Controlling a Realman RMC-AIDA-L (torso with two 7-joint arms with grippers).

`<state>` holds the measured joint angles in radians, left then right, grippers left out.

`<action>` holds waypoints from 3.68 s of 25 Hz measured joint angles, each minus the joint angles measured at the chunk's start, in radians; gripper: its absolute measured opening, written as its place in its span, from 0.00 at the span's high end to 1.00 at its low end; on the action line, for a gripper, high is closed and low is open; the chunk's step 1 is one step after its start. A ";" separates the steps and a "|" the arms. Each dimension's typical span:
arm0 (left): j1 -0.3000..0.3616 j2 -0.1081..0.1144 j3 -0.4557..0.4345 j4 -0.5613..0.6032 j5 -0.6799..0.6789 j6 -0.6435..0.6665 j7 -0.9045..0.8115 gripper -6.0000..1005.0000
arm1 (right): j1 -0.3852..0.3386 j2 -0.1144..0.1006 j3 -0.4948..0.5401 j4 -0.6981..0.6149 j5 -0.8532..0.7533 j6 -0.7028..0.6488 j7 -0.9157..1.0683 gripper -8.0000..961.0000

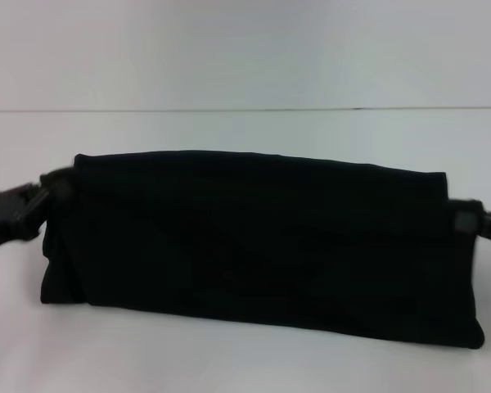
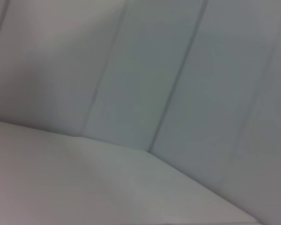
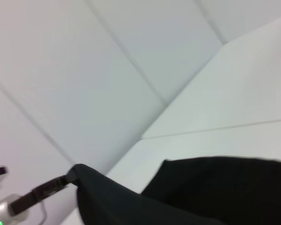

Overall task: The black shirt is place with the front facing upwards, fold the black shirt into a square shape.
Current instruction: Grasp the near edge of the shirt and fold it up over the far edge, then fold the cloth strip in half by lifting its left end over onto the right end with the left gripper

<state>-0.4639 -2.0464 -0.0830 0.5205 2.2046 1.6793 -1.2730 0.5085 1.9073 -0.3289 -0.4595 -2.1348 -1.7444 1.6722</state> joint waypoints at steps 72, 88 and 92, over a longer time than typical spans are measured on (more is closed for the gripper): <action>-0.205 -0.121 0.031 -0.212 -0.366 -0.822 0.322 0.41 | 0.055 0.174 -0.118 0.025 0.389 0.943 -0.159 0.07; -0.115 -0.034 0.490 0.361 0.118 -0.280 -0.864 0.41 | -0.112 0.162 -0.076 0.041 0.713 0.610 -0.354 0.07; -0.130 -0.002 0.442 0.412 0.223 -0.195 -0.977 0.41 | -0.093 0.164 -0.086 0.056 0.709 0.611 -0.417 0.07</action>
<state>-0.5944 -2.0487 0.3590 0.9322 2.4274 1.4844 -2.2501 0.4158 2.0709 -0.4144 -0.4038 -1.4256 -1.1334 1.2555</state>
